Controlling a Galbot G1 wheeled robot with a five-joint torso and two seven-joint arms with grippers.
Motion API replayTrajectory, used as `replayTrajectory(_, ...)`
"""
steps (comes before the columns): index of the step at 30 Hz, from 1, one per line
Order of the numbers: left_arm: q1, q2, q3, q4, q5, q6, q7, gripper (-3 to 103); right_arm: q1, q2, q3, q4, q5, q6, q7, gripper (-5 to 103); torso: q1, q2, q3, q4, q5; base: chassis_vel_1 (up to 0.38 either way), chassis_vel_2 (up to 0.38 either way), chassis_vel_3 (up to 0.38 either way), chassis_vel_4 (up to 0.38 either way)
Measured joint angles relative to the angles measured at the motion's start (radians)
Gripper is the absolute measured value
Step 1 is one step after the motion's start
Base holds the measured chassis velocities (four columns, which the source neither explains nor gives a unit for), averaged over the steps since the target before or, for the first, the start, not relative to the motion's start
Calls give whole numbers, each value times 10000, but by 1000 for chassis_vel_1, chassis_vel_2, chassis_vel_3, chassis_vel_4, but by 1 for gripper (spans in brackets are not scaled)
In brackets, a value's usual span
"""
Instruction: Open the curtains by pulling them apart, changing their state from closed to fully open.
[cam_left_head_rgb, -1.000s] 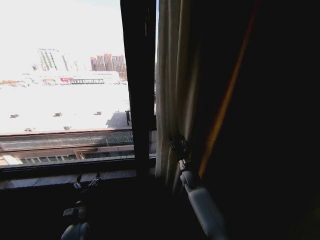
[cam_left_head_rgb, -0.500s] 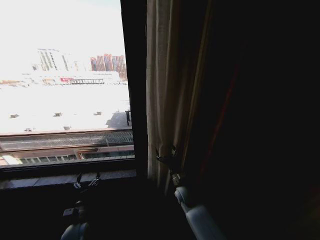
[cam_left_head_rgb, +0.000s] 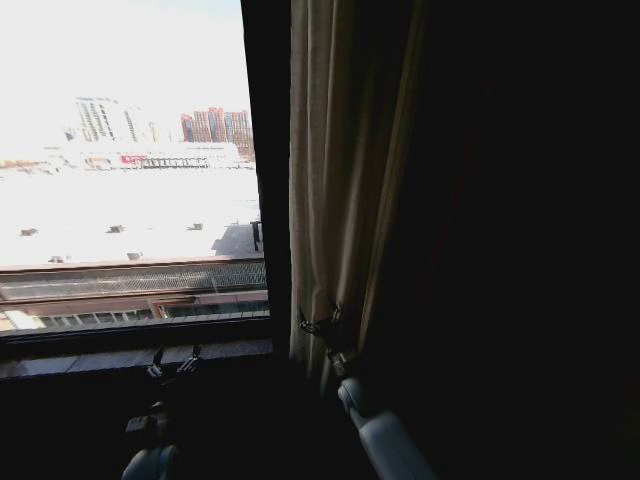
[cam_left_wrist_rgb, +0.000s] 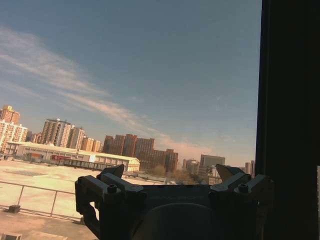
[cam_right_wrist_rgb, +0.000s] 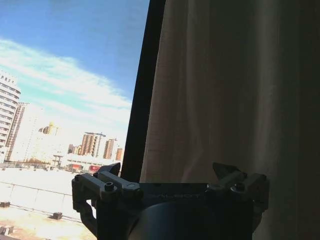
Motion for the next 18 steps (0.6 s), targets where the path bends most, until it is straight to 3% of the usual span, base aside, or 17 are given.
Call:
replayTrajectory(9, 0, 0, 1, 0, 0, 0, 0, 100, -20, 138, 188, 9, 1, -32, 39, 100, 0, 0, 0, -1, 2, 64, 68, -58, -56)
replayTrajectory(18, 0, 0, 0, 0, 0, 0, 0, 100, -118, 215, 338, 81, -74, -69, 103, 100, 0, 0, 0, 0, -1, 220, 213, -219, -217)
